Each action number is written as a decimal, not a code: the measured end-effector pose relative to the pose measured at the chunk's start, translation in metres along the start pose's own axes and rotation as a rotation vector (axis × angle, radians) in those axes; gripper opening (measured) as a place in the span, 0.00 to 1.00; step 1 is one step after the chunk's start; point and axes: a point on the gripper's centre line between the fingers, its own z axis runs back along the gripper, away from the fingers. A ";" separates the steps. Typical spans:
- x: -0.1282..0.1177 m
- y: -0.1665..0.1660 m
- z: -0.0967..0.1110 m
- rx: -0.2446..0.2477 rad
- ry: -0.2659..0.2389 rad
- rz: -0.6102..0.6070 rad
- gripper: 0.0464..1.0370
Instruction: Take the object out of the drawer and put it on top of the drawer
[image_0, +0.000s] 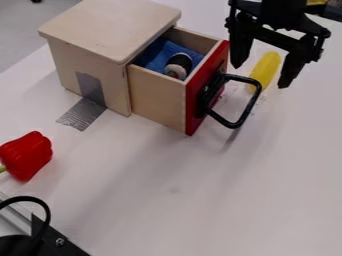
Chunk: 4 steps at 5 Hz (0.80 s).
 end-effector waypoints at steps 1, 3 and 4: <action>-0.003 0.000 -0.010 0.006 0.035 -0.003 0.96; -0.005 0.026 0.010 0.002 0.013 0.061 0.96; -0.002 0.048 0.023 0.030 -0.021 0.083 0.96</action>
